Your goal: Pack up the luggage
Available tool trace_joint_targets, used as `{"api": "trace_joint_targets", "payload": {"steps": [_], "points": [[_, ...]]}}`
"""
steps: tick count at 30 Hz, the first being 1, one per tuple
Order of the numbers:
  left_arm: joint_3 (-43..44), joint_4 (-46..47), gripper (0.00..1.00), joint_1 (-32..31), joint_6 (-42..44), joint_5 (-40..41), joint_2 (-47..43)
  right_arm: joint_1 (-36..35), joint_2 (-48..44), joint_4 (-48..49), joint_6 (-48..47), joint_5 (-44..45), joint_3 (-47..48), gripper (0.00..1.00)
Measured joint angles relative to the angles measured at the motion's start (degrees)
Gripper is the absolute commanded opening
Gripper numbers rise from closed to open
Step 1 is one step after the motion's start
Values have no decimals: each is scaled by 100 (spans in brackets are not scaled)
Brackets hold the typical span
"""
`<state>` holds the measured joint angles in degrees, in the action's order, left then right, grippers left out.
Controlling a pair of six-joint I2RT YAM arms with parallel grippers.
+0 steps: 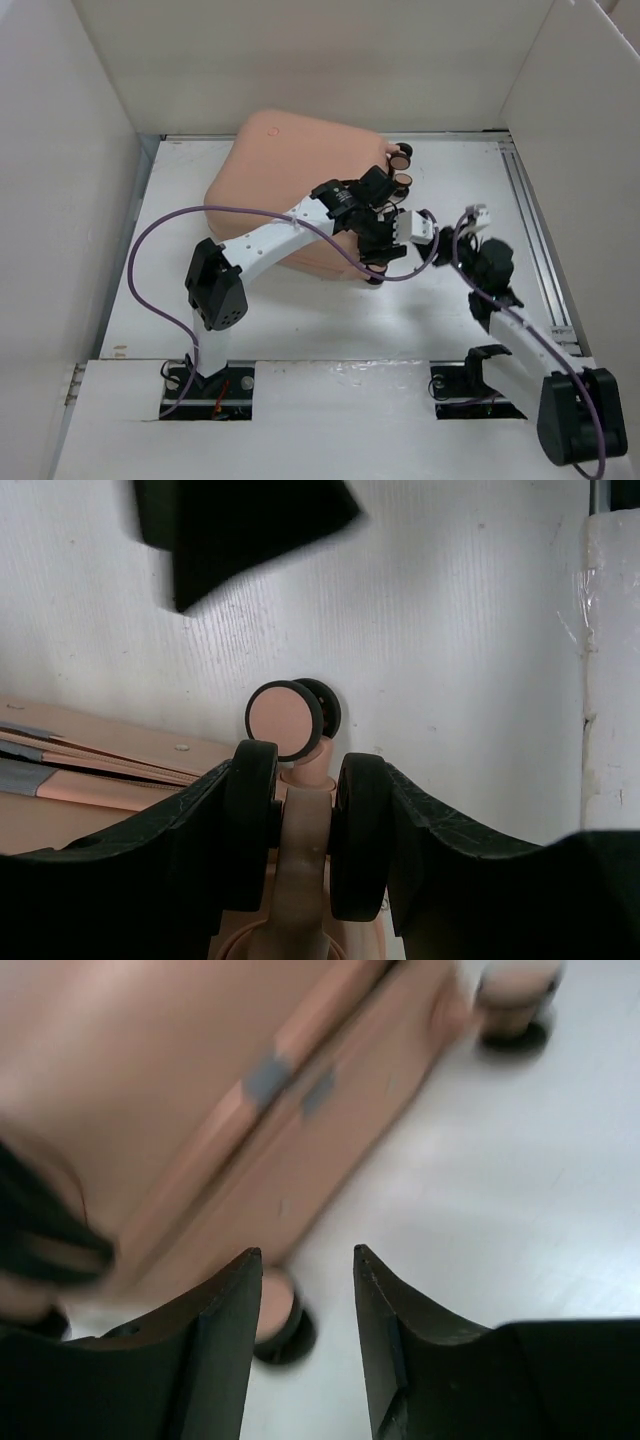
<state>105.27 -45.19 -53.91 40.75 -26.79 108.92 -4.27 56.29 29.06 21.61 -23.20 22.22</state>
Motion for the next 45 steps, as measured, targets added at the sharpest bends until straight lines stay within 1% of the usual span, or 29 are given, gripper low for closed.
{"api": "trace_joint_targets", "payload": {"steps": [2, 3, 4, 5, 8, 10, 12, 13, 14, 15, 16, 18, 20, 21, 22, 23, 26, 30, 34, 37, 41, 45], "points": [[31, -4, 0, 0, -52, 0, 0, -492, -527, 33, 184, 168, -881, 43], [37, -4, 0, 0, -63, 4, 0, -706, -680, -28, 212, 229, -1167, 39], [39, -4, 0, 2, -72, 4, 0, -931, -868, -105, 197, 308, -1419, 39], [39, -7, 0, 2, -76, 4, 0, -1198, -1056, -223, 151, 404, -1552, 37], [39, 0, 0, 42, -107, -17, 0, -2107, -1661, -254, -98, 730, -1631, 37], [42, 22, 0, 63, -120, -42, 0, -2802, -1982, 11, -234, 1054, -1703, 42], [42, 35, 0, 76, -120, -83, 0, -3606, -2175, 363, -369, 1602, -1836, 48], [42, 35, 0, 79, -120, -101, 0, -4044, -2146, 564, -450, 1956, -1884, 50], [42, 37, 0, 79, -120, -125, 0, -4610, -1950, 907, -599, 2378, -1899, 50], [42, 39, 0, 103, -118, -149, 0, -4846, -1663, 1110, -719, 2680, -1891, 51], [42, 50, 0, 116, -116, -192, 0, -5042, -1244, 1355, -826, 3008, -1816, 54], [42, 83, 0, 155, -120, -278, 0, -5375, -234, 1661, -942, 3377, -1541, 59], [42, 120, 0, 186, -127, -319, 0, -5698, 629, 2299, -938, 3821, -1486, 62], [42, 133, 0, 190, -140, -330, 0, -5890, 964, 2592, -935, 4109, -1506, 62], [42, 142, 0, 190, -153, -339, 0, -6015, 1174, 2997, -940, 4463, -1537, 66], [42, 151, 0, 190, -168, -341, 0, -6216, 1543, 3235, -935, 4688, -1591, 68], [42, 173, 0, 192, -205, -350, 0, -6476, 2153, 3707, -949, 5230, -1596, 70], [20, 249, 0, 197, -254, -367, 0, -6592, 2444, 3995, -1032, 5882, -1445, 78], [17, 323, 0, 199, -334, -374, 0, -6623, 2627, 4269, -1163, 6430, -1051, 79], [-76, 516, 0, 201, -411, -380, -2, -6631, 2916, 4446, -1364, 6728, -927, 79], [-168, 752, 0, 201, -525, -389, -2, -6636, 3434, 4461, -1499, 6828, -876, 79], [-170, 874, 0, 201, -634, -404, -2, -6793, 3681, 4468, -1512, 7106, -833, 78]]}}
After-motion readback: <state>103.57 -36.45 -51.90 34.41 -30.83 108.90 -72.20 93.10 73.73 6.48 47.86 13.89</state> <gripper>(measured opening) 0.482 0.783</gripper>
